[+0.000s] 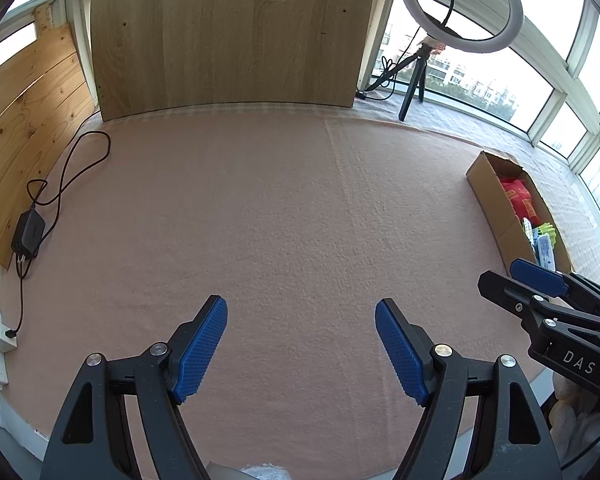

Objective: Organize objects

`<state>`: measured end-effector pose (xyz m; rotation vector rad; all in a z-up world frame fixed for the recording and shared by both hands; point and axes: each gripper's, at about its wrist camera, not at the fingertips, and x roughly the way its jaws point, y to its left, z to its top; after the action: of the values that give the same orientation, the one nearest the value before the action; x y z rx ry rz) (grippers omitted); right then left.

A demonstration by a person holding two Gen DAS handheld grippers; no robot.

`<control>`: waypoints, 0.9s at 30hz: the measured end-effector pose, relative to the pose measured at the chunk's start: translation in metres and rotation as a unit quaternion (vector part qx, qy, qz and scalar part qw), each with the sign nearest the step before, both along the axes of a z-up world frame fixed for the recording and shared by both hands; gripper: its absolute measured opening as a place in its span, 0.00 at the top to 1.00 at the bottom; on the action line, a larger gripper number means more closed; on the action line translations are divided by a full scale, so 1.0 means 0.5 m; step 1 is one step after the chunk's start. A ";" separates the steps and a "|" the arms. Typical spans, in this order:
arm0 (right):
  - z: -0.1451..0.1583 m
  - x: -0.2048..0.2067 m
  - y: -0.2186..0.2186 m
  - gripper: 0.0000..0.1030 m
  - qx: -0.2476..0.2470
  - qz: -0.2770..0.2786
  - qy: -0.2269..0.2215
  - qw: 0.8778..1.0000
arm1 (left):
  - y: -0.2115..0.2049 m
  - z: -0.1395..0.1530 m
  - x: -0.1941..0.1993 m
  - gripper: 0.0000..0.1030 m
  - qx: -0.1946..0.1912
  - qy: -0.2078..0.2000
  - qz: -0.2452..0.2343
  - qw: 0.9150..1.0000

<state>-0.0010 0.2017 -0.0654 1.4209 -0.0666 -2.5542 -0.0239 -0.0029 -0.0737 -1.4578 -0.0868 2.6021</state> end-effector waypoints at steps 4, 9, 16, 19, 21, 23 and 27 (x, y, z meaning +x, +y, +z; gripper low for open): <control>0.000 -0.002 0.003 0.47 0.000 0.000 -0.001 1.000 | 0.002 -0.001 0.001 0.23 0.000 0.000 0.001 1.000; -0.001 -0.003 0.004 0.47 0.000 0.001 -0.002 1.000 | 0.003 0.000 0.002 0.23 0.000 0.000 0.002 1.000; -0.005 -0.007 0.009 0.47 0.000 0.001 -0.004 1.000 | 0.005 0.002 0.000 0.23 -0.001 0.000 0.001 1.000; -0.005 -0.008 0.009 0.47 -0.001 0.002 -0.005 1.000 | 0.006 0.003 -0.003 0.23 -0.002 0.000 0.000 1.000; -0.007 -0.010 0.010 0.47 0.000 0.003 -0.007 1.000 | 0.006 0.004 -0.006 0.23 -0.002 -0.001 -0.001 1.000; -0.008 -0.010 0.009 0.47 0.000 0.004 -0.008 1.000 | 0.005 0.003 -0.006 0.23 -0.002 -0.001 -0.001 1.000; -0.013 -0.010 0.008 0.47 0.000 0.006 -0.012 1.000 | 0.004 0.003 -0.006 0.23 -0.002 -0.001 0.000 1.000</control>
<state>-0.0062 0.2056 -0.0720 1.4477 -0.0600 -2.5277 -0.0271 -0.0009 -0.0723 -1.4626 -0.0803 2.6017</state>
